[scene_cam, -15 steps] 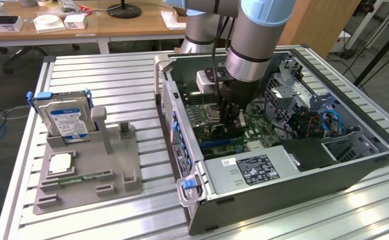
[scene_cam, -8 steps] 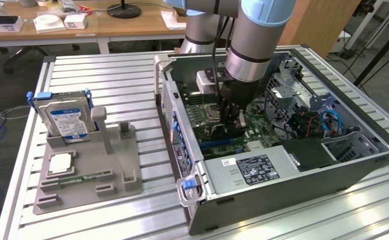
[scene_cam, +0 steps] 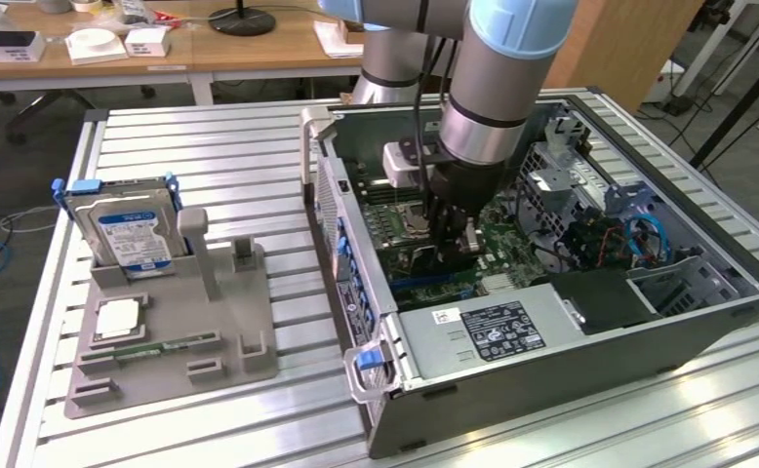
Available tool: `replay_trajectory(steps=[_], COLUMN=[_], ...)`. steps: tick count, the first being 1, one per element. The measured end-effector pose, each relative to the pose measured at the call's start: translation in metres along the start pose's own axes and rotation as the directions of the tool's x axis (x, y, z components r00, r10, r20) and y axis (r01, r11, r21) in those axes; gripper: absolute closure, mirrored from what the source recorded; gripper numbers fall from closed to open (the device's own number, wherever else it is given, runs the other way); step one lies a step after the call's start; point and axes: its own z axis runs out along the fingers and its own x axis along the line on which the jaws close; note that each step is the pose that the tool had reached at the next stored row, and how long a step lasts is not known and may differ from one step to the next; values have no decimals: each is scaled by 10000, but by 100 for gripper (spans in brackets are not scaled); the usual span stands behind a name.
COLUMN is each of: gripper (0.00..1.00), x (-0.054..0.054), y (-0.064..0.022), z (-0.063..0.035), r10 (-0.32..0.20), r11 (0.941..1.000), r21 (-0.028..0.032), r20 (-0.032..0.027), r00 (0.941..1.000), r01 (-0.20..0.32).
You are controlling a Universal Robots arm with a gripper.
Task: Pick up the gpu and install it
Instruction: 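Insert the gpu into the slot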
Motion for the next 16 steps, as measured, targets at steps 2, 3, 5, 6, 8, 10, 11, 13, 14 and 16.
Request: replay_trajectory(steps=[2,3,5,6,8,10,11,13,14,16], gripper=[74,74,74,74,74,74,74,74,74,74], x=[0,0,1,2,1,0,0,0,0,-1], y=[0,0,-1,-1,-1,-3,-5,-9,-13,-20], z=[11,19,34,39,45,45,45,45,45,45], r10=[0,0,-1,-1,0,0,0,1,0,1], r11=[10000,10000,10000,10000,10000,10000,10000,10000,10000,10000], r21=[0,-2,-4,-4,-1,-1,-2,-5,-9,-16], r20=[0,-3,-10,-9,-2,1,0,1,0,-1], r00=[10000,10000,10000,10000,10000,10000,10000,10000,10000,10000], r01=[0,0,1,1,0,0,0,-1,0,-1])
